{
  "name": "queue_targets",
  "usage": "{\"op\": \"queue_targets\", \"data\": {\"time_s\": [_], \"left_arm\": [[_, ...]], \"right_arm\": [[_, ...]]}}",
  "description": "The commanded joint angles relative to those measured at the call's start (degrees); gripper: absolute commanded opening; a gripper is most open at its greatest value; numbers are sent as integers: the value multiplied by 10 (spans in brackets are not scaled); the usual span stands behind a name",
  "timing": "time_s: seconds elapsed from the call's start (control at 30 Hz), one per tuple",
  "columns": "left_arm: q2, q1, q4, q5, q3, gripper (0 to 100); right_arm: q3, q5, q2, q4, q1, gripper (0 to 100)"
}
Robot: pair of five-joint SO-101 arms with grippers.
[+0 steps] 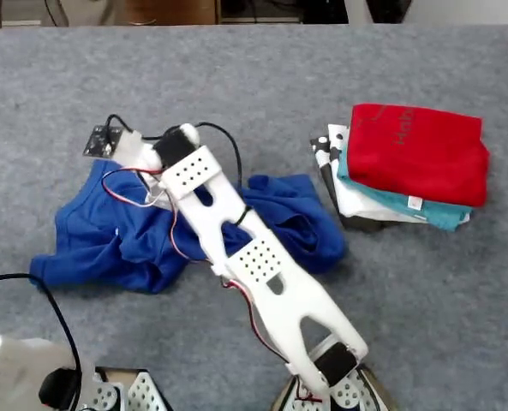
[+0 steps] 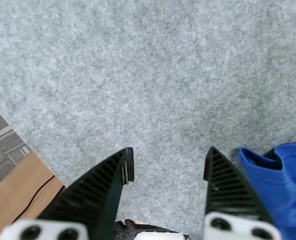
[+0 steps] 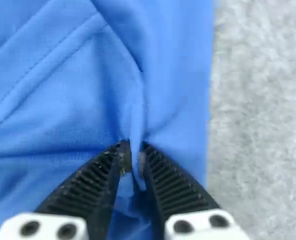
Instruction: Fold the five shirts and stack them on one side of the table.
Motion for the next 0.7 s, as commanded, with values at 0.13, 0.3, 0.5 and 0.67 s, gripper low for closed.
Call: {"op": "queue_targets", "data": {"time_s": [0.13, 0.3, 0.5, 0.67], "left_arm": [[-10, -2, 6, -4, -11, 233], [-10, -1, 6, -4, 33, 233], [-11, 19, 6, -4, 57, 233], [-11, 40, 6, -2, 62, 232]], "right_arm": [[-22, 0, -124, 11, 25, 45], [-22, 0, -169, 11, 44, 48], [-21, 1, -182, 11, 73, 48], [-22, 0, -138, 11, 27, 69]]}}
